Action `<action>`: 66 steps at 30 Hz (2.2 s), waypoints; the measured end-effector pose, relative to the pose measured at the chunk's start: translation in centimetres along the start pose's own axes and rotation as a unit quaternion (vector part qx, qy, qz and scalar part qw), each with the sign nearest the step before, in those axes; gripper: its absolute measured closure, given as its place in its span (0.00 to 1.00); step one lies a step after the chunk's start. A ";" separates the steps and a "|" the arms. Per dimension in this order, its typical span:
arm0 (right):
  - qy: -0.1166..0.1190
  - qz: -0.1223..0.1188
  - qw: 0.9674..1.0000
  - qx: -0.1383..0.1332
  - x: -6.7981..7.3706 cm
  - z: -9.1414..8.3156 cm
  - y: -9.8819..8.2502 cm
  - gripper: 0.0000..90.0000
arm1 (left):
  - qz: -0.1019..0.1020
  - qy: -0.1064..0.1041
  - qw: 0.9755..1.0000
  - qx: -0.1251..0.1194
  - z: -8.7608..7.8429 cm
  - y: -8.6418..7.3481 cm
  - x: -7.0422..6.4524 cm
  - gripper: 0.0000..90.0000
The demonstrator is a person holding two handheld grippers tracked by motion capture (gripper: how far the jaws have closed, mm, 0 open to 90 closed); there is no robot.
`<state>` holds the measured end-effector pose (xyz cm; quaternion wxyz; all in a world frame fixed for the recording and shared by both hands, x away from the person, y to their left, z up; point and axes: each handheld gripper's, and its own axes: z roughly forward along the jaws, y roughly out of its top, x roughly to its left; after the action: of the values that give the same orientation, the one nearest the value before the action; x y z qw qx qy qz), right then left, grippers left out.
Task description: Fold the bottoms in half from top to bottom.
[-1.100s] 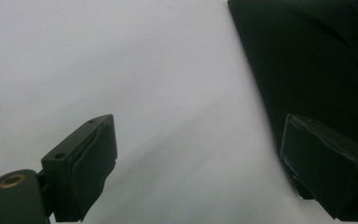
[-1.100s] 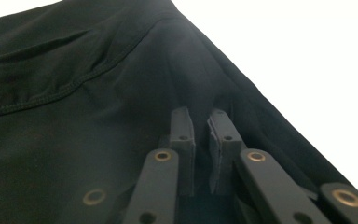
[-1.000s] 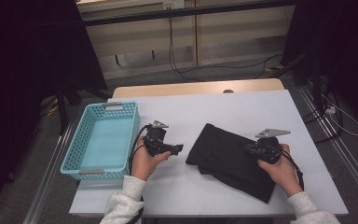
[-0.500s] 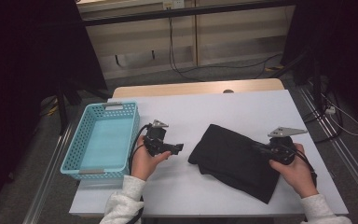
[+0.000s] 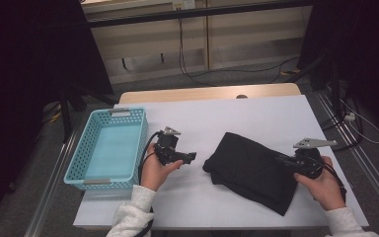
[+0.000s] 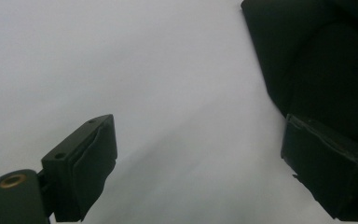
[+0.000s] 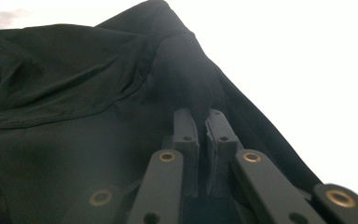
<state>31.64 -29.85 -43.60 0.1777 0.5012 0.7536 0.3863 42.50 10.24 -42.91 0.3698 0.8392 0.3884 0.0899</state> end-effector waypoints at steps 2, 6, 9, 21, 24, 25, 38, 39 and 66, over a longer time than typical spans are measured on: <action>0.001 0.002 1.000 -0.001 -0.1 -0.2 -0.1 0.94 | 0.000 -0.001 1.000 -0.003 0.0 0.0 0.0 0.12; -0.001 0.000 1.000 -0.003 -0.1 -0.4 -0.1 0.94 | 0.000 -0.004 1.000 0.002 0.0 0.1 -0.1 0.12; -0.001 0.000 1.000 -0.002 -0.2 -0.5 -0.2 0.94 | 0.003 -0.001 1.000 -0.001 0.0 0.1 -0.1 0.12; -0.006 0.003 1.000 -0.003 -0.6 -1.5 -0.4 0.94 | 0.007 -0.004 1.000 -0.005 0.2 0.3 -0.7 0.12; -0.011 0.001 1.000 -0.001 -0.7 -1.8 -0.4 0.94 | 0.007 -0.007 1.000 -0.009 0.2 0.4 -0.9 0.12; -0.010 0.003 1.000 0.000 -0.7 -1.9 -0.4 0.94 | 0.008 -0.007 1.000 -0.009 0.2 0.4 -0.9 0.12; -0.032 0.008 0.999 0.016 -1.4 -3.4 -1.5 0.88 | 0.013 -0.013 1.000 -0.006 0.4 0.4 -1.4 0.12; -0.035 0.007 0.999 0.012 -1.3 -3.4 -1.5 0.83 | 0.013 -0.012 1.000 -0.007 0.4 0.4 -1.5 0.12; -0.076 0.010 0.997 -0.013 -0.7 -1.2 -1.2 0.25 | 0.048 -0.066 0.997 -0.003 1.0 -0.3 -4.2 0.07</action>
<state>30.41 -31.24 -43.80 0.2372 0.5344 0.7277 0.3586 39.90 6.85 -43.27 0.3929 0.8598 0.3217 0.0532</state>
